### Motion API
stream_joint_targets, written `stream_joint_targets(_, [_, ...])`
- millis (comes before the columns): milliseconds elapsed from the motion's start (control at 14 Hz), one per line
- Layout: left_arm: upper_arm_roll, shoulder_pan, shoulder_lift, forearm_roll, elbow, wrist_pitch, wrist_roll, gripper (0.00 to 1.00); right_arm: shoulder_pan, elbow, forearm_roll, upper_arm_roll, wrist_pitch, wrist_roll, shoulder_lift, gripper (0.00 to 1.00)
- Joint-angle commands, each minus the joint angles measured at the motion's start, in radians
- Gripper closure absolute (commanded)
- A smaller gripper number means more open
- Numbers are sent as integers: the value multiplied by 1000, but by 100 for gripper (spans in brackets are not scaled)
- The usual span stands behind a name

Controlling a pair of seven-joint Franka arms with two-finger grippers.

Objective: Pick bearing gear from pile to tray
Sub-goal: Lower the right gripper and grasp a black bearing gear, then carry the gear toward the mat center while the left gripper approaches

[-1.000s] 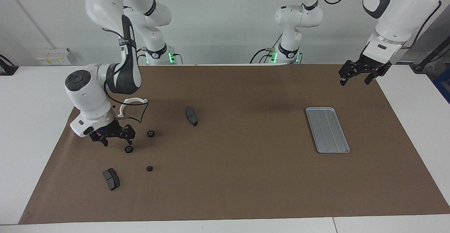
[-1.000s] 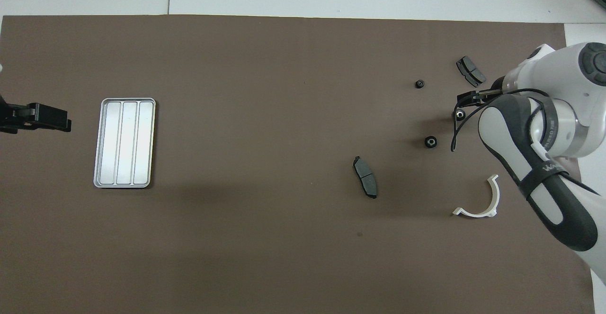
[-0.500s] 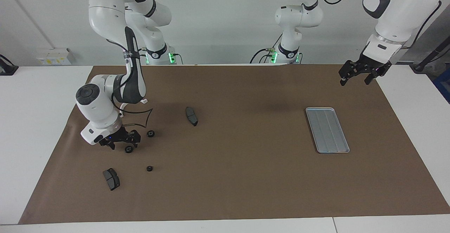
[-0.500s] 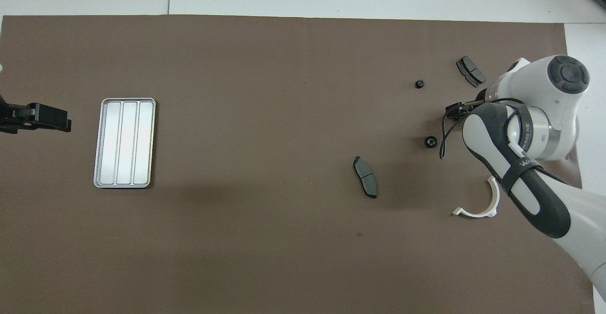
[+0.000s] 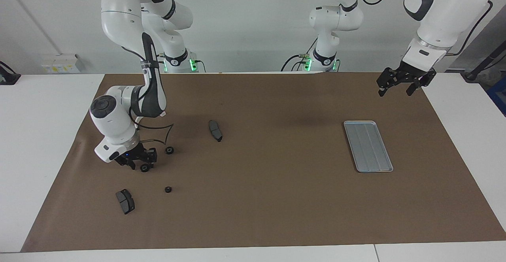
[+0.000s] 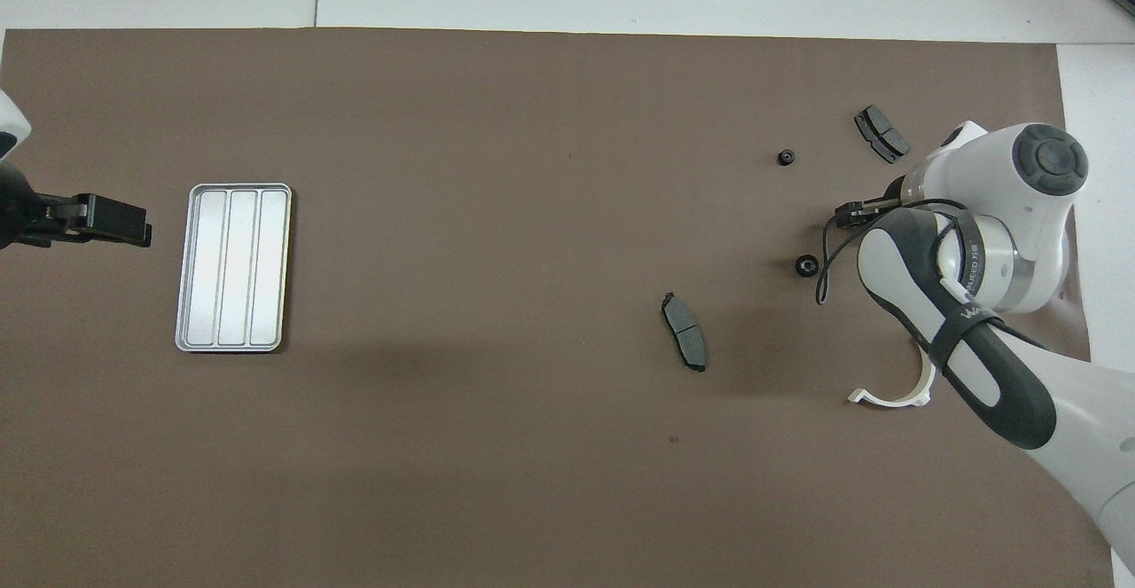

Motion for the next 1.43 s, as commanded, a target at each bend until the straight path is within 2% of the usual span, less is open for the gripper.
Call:
stream_joint_targets(0, [9, -15, -17, 23, -16, 33, 34, 0, -2, -18, 25, 2, 24, -38, -5, 36])
stream_joint_targets(143, [9, -5, -17, 19, -17, 41, 128, 0, -2, -18, 25, 2, 24, -38, -5, 46])
stream_joint_targets(214, [14, -2, -17, 15, -16, 39, 153, 0, -2, -18, 25, 3, 24, -38, -5, 55])
stream_joint_targets(286, [15, -2, -17, 15, -17, 39, 143, 0, -2, -18, 25, 3, 24, -38, -5, 66])
stream_joint_targets(429, [17, -2, -17, 15, -16, 39, 137, 0, -2, -17, 25, 3, 21, -32, -5, 100])
stream_joint_targets(643, [23, 0, -16, 15, -16, 39, 138, 0, 1, 6, 25, 5, -13, -26, -15, 100])
stream_joint_targets(786, [23, 17, -16, 15, -14, 42, 141, 0, 12, 72, 25, 15, -130, 19, -43, 100])
stream_joint_targets(1000, [23, 41, -16, 15, -17, 73, 143, 0, 65, 169, 25, 44, -277, 211, -77, 100])
stream_joint_targets(1357, [21, 37, -14, 15, -17, 76, 141, 0, 234, 215, 25, 66, -257, 594, -82, 100])
